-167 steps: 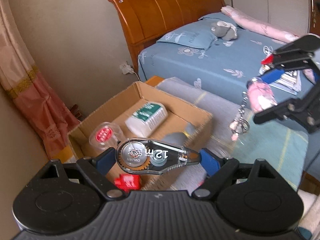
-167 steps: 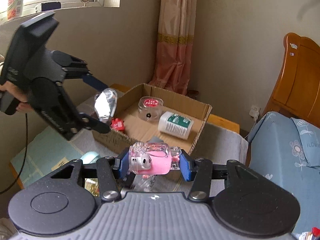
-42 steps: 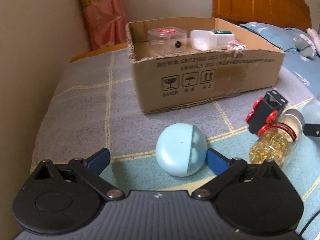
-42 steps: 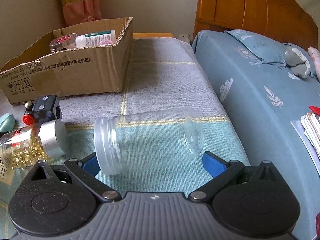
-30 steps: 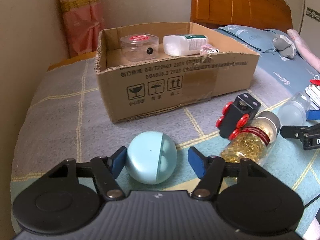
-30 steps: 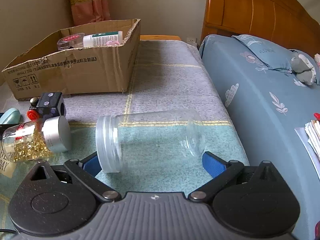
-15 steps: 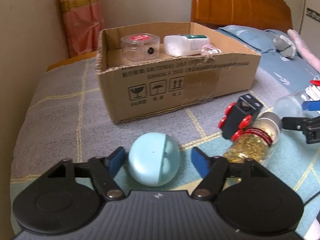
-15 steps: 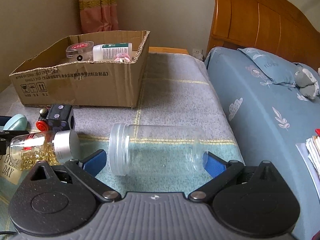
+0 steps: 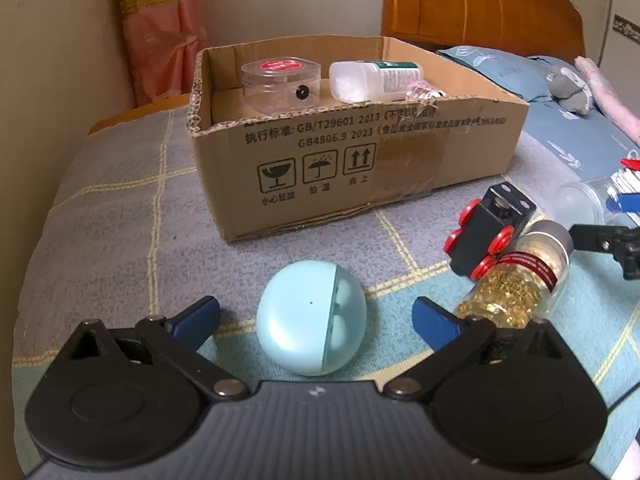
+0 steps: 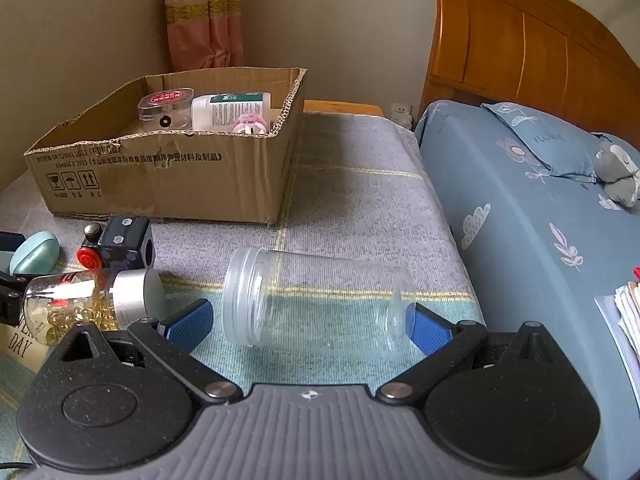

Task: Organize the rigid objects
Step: 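Grasp the light-blue round case with the left tool while the right tool grasps the clear jar, then carry the blue case and clear jar into the box and open both tools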

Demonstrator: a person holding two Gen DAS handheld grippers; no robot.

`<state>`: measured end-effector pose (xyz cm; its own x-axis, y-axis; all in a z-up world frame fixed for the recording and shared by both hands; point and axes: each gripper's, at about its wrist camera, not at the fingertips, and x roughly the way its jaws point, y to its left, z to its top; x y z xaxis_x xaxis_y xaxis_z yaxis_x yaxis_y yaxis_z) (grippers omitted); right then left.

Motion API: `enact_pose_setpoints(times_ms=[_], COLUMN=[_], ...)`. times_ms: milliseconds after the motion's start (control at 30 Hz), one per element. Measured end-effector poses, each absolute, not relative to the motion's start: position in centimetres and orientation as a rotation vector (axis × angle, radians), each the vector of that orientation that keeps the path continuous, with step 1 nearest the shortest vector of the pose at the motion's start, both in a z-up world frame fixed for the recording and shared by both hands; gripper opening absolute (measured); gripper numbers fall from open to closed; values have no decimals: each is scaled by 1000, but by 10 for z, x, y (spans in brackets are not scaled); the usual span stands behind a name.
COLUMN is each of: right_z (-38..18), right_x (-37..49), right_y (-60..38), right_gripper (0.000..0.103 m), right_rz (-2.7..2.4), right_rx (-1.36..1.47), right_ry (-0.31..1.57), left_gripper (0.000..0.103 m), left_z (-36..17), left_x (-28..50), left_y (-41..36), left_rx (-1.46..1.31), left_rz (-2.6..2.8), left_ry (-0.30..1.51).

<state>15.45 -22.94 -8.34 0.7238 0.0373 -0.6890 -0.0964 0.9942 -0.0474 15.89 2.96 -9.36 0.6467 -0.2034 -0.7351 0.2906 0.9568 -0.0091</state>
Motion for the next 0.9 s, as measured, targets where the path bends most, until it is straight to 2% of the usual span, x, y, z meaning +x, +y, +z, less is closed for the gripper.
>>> enact_pose_setpoints(times_ms=[67, 133, 233, 400, 467, 533, 900], right_z=[-83, -82, -80, -79, -80, -79, -64], right_x=[155, 156, 157, 160, 161, 162, 154], right_y=[-229, -229, -228, -227, -226, -226, -225], right_gripper=[103, 103, 103, 102, 97, 96, 96], right_rz=[76, 81, 83, 68, 59, 48, 104], right_rx=[-83, -78, -71, -59, -62, -63, -125], right_ry=[758, 757, 756, 774, 783, 796, 781], left_gripper=[88, 74, 66, 60, 56, 52, 52], left_z=[-91, -88, -85, -83, -82, -81, -76], left_x=[158, 158, 161, 165, 166, 167, 169], left_y=[31, 31, 29, 31, 33, 34, 35], left_rx=[127, 146, 164, 182, 185, 187, 222], left_rz=[-313, -353, -380, -407, -410, -411, -435], left_ry=[814, 812, 827, 844, 848, 852, 891])
